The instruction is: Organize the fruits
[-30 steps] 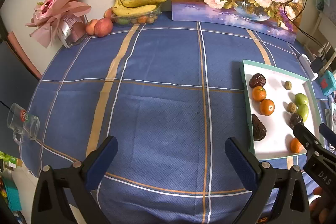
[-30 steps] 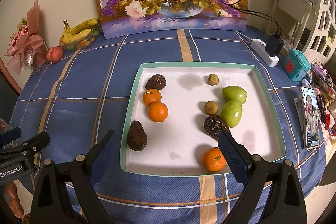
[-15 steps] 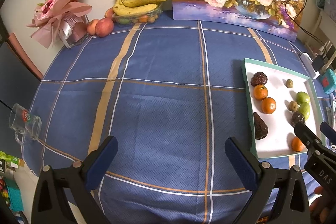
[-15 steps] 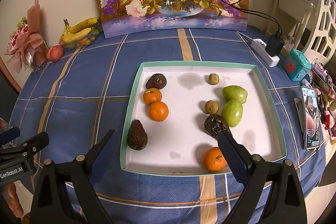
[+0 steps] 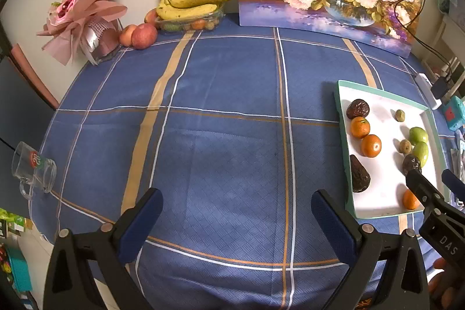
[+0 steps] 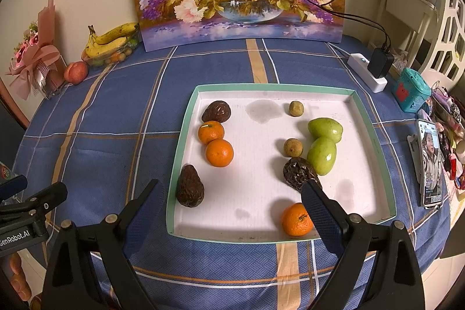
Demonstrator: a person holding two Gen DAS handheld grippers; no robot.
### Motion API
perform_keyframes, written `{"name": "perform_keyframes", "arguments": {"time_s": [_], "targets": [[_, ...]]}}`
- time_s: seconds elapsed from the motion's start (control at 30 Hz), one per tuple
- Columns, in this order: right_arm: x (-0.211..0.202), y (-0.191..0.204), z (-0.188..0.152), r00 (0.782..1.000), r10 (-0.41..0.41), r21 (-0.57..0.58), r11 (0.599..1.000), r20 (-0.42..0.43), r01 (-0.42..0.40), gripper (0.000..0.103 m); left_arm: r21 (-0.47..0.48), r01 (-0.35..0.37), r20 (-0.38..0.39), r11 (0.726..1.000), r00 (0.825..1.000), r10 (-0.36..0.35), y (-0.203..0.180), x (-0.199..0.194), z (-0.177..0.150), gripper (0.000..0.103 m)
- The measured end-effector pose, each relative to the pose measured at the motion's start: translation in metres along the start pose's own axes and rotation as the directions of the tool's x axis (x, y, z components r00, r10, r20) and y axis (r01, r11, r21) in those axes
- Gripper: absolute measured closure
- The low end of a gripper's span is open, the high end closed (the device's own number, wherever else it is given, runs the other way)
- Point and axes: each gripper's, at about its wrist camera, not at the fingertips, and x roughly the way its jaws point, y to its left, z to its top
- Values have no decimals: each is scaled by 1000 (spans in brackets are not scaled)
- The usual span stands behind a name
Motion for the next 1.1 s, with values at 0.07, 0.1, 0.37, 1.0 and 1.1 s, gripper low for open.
{"name": "perform_keyframes", "arguments": {"time_s": [0.07, 0.1, 0.37, 1.0, 1.1], "targets": [[0, 0, 0, 1000, 0, 0, 1000, 0, 0, 8, 2, 1, -3, 1000, 1000, -1, 0, 1, 0, 0], [0, 0, 0, 1000, 0, 0, 1000, 0, 0, 8, 3, 1, -4, 1000, 1000, -1, 1, 1, 1, 0], [1, 0, -1, 1000, 0, -2, 1000, -1, 0, 8, 9, -3, -7, 1000, 1000, 3, 0, 2, -1, 0], [2, -1, -3, 1000, 1, -6, 1000, -3, -1, 8, 10, -8, -8, 1000, 1000, 8, 1, 2, -2, 0], [2, -1, -2, 1000, 1, -6, 1000, -4, -1, 8, 11, -7, -8, 1000, 1000, 7, 1, 2, -2, 0]]}}
